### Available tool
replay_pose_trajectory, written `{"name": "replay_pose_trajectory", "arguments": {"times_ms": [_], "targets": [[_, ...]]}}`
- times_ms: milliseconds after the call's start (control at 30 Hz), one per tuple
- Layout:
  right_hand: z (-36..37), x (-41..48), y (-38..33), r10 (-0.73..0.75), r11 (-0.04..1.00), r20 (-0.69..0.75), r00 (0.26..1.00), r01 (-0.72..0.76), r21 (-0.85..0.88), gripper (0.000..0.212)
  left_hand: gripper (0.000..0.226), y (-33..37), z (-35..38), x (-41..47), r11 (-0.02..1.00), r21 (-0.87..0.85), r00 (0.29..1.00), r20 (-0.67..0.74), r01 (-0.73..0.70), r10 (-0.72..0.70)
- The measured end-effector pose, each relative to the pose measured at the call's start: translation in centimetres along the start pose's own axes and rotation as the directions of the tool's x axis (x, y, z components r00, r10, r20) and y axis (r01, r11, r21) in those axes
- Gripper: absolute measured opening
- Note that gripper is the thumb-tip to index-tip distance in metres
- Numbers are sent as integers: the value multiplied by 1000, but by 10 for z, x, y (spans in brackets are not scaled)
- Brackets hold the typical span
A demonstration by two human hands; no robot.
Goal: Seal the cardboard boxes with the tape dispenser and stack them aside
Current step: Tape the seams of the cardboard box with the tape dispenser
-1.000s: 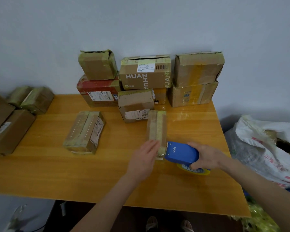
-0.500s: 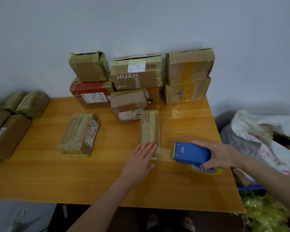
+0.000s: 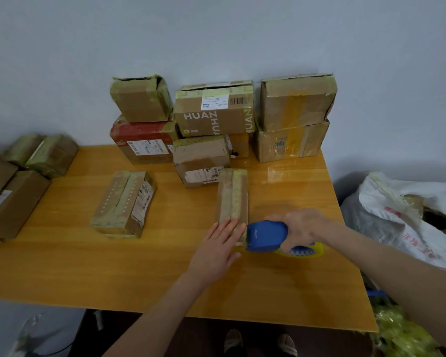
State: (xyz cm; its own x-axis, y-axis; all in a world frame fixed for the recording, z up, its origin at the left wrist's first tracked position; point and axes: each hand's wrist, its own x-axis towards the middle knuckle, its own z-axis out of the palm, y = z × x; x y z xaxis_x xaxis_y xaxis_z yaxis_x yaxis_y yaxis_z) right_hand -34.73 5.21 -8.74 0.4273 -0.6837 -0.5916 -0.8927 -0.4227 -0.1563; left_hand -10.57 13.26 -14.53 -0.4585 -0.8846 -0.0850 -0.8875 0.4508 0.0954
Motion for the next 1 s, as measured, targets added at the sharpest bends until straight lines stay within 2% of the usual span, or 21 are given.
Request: {"name": "replay_pose_trajectory", "arguments": {"times_ms": [100, 167, 233, 300, 333, 400, 467, 533, 600, 667, 700, 767, 833, 867, 933, 967, 1000], "targets": [[-4, 5, -2, 70, 997, -41, 997, -71, -26, 69, 68, -1, 2, -1, 1000, -2, 1000, 5, -8, 8], [-9, 5, 6, 123, 992, -56, 991, -122, 23, 69, 67, -1, 0, -1, 1000, -10, 1000, 0, -13, 13], [-12, 4, 19, 158, 972, -53, 986, -146, 182, 72, 65, 0, 0, -1, 1000, -10, 1000, -3, -9, 9], [-5, 6, 27, 180, 901, -86, 980, -129, 415, 67, 64, 2, 1, -1, 1000, -10, 1000, -12, 8, -8], [2, 8, 27, 207, 812, -106, 973, -110, 573, 63, 63, 3, 0, -1, 1000, -17, 1000, -17, 13, -13], [19, 13, 25, 310, 535, -148, 939, -44, 844, 56, 62, 4, -1, -1, 999, -35, 1000, -22, 16, -17], [32, 16, 29, 443, 250, -102, 891, -13, 968, 52, 62, 5, -1, 0, 999, -47, 1000, -22, 18, -19], [44, 18, 36, 476, -32, 20, 879, -5, 999, 52, 62, 6, -1, 0, 998, -63, 1000, -22, 19, -20], [53, 16, 36, 429, -265, 138, 893, -22, 964, 44, 60, 7, -1, 0, 995, -95, 999, -30, 33, -36], [60, 15, 30, 397, -370, 232, 888, -77, 926, 33, 58, 7, -4, 0, 990, -137, 999, -31, 31, -35], [63, 15, 27, 406, -359, 260, 876, -109, 927, 33, 57, 7, -6, 1, 985, -167, 999, -41, 28, -36], [64, 14, 25, 476, -201, 253, 842, -176, 964, 39, 55, 7, -11, 1, 960, -275, 995, -70, 46, -68], [58, 8, 26, 551, 77, 136, 823, -212, 974, 45, 53, 6, -16, -2, 908, -402, 976, -125, 117, -181], [54, 5, 25, 559, 265, 41, 828, -225, 938, 48, 53, 5, -17, -5, 871, -463, 954, -148, 165, -259], [49, -4, 13, 533, 597, -166, 830, -230, 768, 54, 54, 3, -16, -10, 778, -576, 907, -142, 251, -397], [46, -7, 0, 505, 690, -265, 822, -200, 696, 55, 55, 2, -16, -12, 737, -613, 889, -118, 285, -442], [45, -8, -17, 460, 741, -333, 823, -149, 655, 57, 57, 3, -15, -12, 702, -642, 878, -90, 310, -471]]}}
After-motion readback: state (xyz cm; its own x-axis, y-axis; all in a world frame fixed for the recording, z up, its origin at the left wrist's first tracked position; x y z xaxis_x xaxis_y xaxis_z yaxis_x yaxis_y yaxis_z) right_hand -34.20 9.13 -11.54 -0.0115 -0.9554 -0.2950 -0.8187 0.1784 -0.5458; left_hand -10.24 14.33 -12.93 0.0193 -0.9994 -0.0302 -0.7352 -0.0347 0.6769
